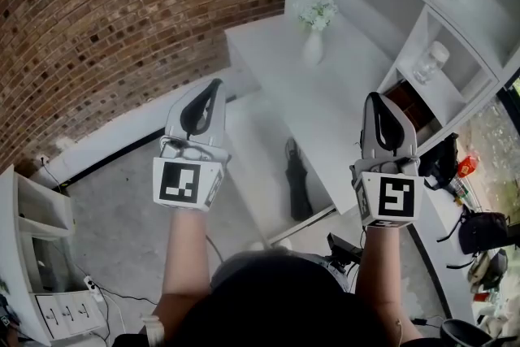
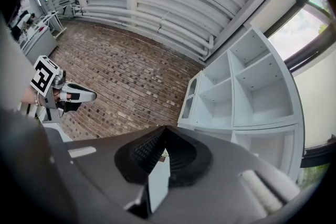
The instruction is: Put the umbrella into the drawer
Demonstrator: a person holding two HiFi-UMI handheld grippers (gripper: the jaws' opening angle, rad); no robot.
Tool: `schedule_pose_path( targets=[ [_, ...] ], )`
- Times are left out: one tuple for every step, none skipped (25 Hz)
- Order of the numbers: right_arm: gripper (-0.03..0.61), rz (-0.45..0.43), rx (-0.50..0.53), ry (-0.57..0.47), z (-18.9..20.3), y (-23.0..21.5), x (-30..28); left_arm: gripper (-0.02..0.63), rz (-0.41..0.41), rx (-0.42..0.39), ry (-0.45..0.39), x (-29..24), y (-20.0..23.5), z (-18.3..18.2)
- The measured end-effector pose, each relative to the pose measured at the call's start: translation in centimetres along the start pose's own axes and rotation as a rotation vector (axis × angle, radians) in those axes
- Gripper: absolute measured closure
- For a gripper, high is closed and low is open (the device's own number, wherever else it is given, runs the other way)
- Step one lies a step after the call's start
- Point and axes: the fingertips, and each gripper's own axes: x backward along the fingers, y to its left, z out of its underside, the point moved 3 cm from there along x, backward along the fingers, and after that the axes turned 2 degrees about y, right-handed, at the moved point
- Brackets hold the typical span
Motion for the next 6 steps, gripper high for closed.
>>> schedule_pose_path(
  targets=[
    [0.574, 0.000, -0.001, -0.020, -0.06, -0.07, 0.05, 0.615, 0.000, 0.000, 0.000, 0.04, 0.01, 0.02],
    [0.574, 0.000, 0.000, -0.042, -0.19, -0.12, 0.07, 0.615, 0.001, 0.000, 0.001, 0.07, 0.00, 0.01],
    [0.574, 0.001, 0.000, -0.060, -0.39, -0.16, 0.07, 0.615, 0.002, -0.001, 0.001, 0.08, -0.02, -0.02],
    [0.574, 0.002, -0.001, -0.073, -0.59, -0.20, 0.08, 0.615, 0.003, -0.002, 0.001, 0.08, -0.05, -0.07],
    [0.574, 0.005, -0.001, -0.083, -0.76, -0.23, 0.09, 0.615, 0.005, -0.003, 0.000, 0.09, -0.10, -0.13],
    [0.574, 0.008, -0.003, -0.092, -0.92, -0.26, 0.10, 0.615, 0.006, -0.005, 0.000, 0.09, -0.15, -0.19]
  ],
)
